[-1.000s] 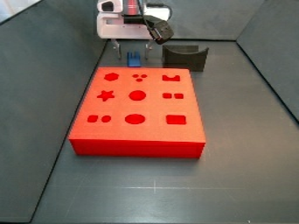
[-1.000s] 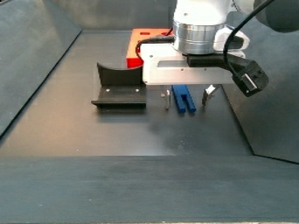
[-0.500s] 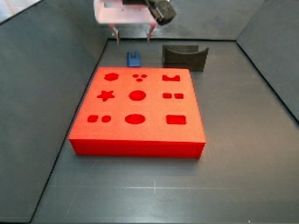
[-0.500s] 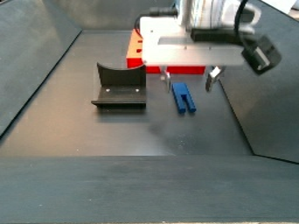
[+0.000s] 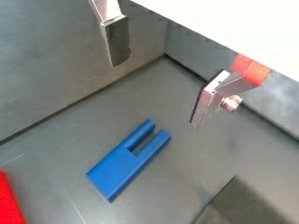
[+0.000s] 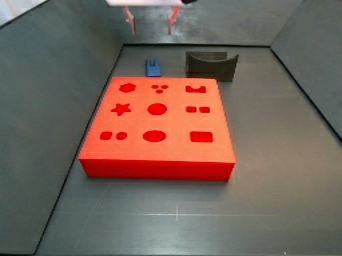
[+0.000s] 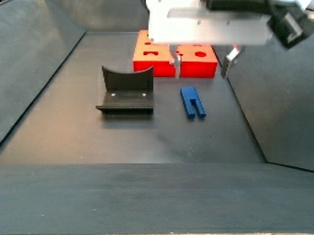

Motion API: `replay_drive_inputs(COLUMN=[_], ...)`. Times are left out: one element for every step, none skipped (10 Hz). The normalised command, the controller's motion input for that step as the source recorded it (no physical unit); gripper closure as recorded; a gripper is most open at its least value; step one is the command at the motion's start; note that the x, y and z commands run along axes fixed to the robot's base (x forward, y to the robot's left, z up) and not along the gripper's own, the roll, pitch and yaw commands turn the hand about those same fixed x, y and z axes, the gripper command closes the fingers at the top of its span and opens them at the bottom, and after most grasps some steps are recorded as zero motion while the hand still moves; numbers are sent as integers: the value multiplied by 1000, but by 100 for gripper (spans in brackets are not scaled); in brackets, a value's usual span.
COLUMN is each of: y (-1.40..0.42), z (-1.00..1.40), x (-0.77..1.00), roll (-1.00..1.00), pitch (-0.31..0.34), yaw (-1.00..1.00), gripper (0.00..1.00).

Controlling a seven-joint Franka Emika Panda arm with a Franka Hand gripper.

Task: Pick up the square-circle object. Move up. Rotate the square-circle object. Place the square-circle object on the fixture. Regrasp the square-circle object. Move to above the board. Insert the square-circle object.
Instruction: Rotate the square-circle object.

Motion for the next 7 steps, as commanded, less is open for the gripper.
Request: replay_drive_inputs(y=[-3,4,7,3,3,3,3], z=[-197,-290,-223,-106,-51,-41,-41], x=[-3,16,47,40,37,30,31], roll=[1,2,2,1,0,0,0], pitch=[1,0,-2,-2,-3,-3,-3], yaw=[1000,1000,1000,1000,1000,1000,1000], gripper=[0,0,0,0,0,0,0])
